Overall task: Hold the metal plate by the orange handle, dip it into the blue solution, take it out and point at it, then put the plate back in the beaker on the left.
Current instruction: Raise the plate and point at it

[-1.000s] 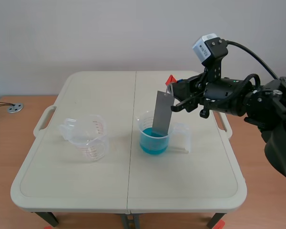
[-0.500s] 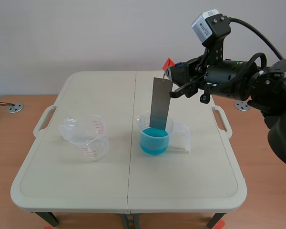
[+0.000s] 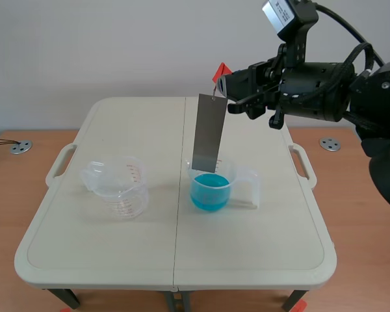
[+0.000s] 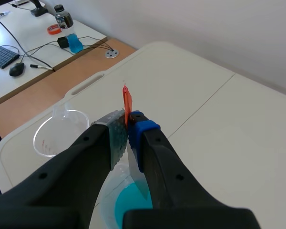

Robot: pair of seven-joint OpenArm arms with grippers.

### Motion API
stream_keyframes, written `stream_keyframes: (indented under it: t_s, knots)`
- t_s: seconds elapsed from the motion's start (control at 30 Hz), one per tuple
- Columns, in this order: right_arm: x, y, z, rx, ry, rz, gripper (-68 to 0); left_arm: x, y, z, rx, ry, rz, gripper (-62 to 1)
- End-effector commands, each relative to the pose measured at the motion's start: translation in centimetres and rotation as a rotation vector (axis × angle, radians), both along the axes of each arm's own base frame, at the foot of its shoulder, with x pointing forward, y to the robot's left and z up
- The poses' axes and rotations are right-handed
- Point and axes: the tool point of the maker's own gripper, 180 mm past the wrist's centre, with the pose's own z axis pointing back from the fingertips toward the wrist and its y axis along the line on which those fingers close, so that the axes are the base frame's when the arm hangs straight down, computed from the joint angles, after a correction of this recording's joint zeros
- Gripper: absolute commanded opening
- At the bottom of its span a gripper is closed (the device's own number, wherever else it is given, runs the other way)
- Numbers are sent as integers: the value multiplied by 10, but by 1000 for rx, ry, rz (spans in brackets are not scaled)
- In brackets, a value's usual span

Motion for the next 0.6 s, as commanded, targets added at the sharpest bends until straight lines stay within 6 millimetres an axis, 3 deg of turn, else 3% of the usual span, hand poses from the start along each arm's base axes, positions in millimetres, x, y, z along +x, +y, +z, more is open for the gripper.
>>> stream_keyframes:
  t_s: [0.0,0.33,0.57]
  knots:
    - [-2,4,18,28,-43,20,-663,2,-4,2,-18,-9,1,-588]
    - [-22,14,38,52,-62,70,-662,2,-4,2,-19,-9,1,-588]
    - [-31,19,55,61,-100,94,-663,13,-6,2,-19,-22,-12,-588]
